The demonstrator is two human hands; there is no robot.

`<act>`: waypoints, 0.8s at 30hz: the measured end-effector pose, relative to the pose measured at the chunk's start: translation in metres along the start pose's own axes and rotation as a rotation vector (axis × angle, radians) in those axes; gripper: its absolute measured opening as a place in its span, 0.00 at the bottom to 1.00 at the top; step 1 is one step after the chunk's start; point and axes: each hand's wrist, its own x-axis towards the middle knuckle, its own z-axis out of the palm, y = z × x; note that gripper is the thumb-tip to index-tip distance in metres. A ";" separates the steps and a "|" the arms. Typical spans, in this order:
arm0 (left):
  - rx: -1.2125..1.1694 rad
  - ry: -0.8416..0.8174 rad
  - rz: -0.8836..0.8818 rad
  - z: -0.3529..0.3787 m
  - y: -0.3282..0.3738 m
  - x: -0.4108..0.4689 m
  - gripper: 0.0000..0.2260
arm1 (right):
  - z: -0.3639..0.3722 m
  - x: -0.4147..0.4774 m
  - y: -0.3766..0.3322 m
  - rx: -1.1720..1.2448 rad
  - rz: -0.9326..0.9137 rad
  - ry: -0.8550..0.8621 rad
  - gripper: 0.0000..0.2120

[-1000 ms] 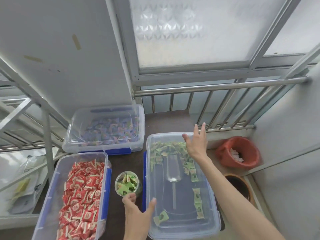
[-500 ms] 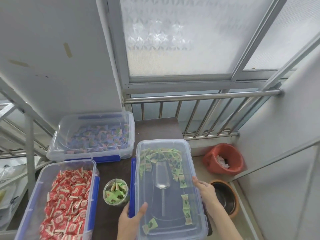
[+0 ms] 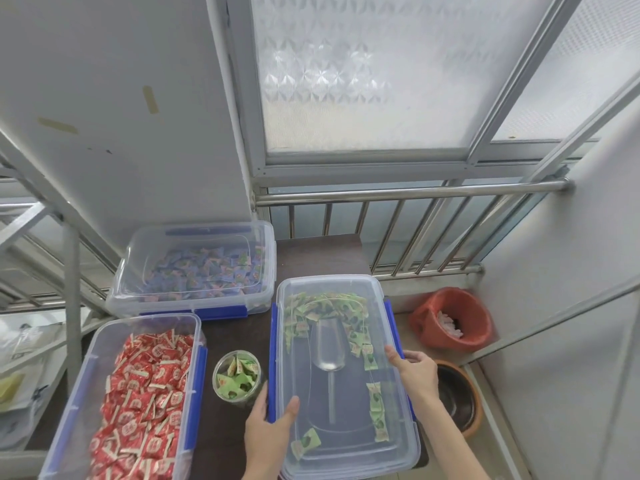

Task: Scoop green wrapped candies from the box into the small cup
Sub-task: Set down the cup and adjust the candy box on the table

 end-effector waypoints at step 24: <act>0.296 -0.036 0.185 0.009 0.038 -0.007 0.32 | -0.006 -0.017 0.002 -0.342 -0.232 -0.127 0.33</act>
